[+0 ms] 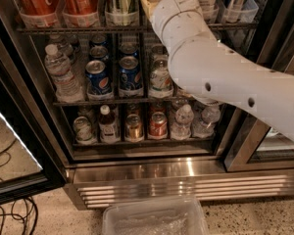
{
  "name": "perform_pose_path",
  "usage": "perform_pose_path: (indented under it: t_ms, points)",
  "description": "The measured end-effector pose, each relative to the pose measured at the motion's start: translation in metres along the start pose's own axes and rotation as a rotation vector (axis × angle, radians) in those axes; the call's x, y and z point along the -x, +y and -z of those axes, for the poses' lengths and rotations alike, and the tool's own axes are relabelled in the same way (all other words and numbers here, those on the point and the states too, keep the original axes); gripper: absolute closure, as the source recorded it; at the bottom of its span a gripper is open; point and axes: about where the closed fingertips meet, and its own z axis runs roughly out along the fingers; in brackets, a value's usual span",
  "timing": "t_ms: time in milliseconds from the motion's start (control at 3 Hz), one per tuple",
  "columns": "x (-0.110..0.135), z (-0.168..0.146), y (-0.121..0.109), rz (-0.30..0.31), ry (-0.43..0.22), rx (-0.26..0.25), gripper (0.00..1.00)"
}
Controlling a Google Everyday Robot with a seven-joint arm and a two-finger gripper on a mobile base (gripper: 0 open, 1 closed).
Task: Pick orange can from top shelf of fridge
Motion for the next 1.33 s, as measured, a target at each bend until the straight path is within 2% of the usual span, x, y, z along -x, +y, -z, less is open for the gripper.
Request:
perform_pose_path:
  t_ms: [667, 1000, 1333]
  points:
    - [0.007, 0.002, -0.002, 0.006, -0.016, 0.010, 1.00]
    - [0.030, 0.007, -0.015, 0.008, -0.066, 0.003, 1.00]
    - [0.046, 0.019, -0.020, -0.013, -0.106, 0.018, 1.00]
